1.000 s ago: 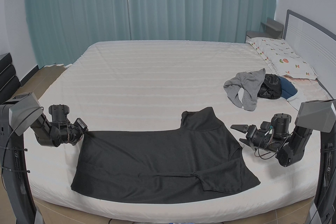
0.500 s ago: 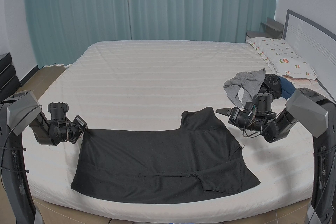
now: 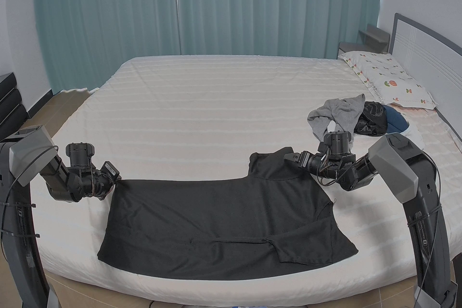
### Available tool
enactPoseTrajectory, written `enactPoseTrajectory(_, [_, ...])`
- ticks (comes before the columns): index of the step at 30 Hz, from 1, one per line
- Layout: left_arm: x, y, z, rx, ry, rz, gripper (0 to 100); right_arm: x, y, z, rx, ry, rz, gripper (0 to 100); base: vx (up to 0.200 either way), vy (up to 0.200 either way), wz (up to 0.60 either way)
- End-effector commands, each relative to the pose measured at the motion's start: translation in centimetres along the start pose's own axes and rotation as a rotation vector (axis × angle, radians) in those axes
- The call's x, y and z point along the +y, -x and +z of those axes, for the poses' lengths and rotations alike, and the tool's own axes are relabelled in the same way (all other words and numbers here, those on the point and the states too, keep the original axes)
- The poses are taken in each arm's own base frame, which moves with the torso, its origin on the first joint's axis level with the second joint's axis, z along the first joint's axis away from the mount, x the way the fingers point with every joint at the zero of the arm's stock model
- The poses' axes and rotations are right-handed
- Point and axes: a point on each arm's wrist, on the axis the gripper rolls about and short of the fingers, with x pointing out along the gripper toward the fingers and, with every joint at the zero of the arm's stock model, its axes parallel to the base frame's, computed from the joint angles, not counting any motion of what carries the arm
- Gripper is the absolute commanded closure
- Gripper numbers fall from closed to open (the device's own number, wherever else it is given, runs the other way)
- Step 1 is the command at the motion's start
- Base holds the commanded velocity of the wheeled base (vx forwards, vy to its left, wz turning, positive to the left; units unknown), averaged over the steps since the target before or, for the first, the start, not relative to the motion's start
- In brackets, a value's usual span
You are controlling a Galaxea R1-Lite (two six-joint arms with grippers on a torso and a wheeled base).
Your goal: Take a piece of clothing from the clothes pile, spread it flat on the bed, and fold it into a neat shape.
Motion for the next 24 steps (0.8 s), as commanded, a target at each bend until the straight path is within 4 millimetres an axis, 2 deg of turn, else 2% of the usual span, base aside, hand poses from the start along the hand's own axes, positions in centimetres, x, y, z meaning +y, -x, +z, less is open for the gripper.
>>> enactPoseTrajectory(1, [0.0, 0.0, 0.0, -0.001, -0.001, -0.001, 100, -0.5, -0.5, -0.7, 0.012, -0.004, -0.005, 100, 0.0, 0.0, 0.0])
enactPoseTrajectory(5, [0.0, 0.0, 0.0, -0.003, -0.004, 0.0, 100, -0.3, 0.1, -0.1, 0.001, -0.011, -0.005, 100, 0.0, 0.0, 0.0])
enactPoseTrajectory(10, [-0.1, 0.0, 0.1, -0.004, -0.006, -0.001, 100, -0.3, 1.9, 0.5, 0.012, -0.031, -0.013, 100, 0.0, 0.0, 0.0])
enactPoseTrajectory(16, [-0.9, 0.7, 0.9, -0.056, -0.019, -0.039, 100, 0.6, 3.7, 1.9, -0.12, -0.102, 0.065, 100, 0.0, 0.0, 0.0])
enactPoseTrajectory(24, [-1.4, 1.4, 1.3, -0.091, -0.025, -0.063, 100, 0.5, 4.1, 2.7, -0.198, -0.093, 0.097, 100, 0.0, 0.0, 0.0])
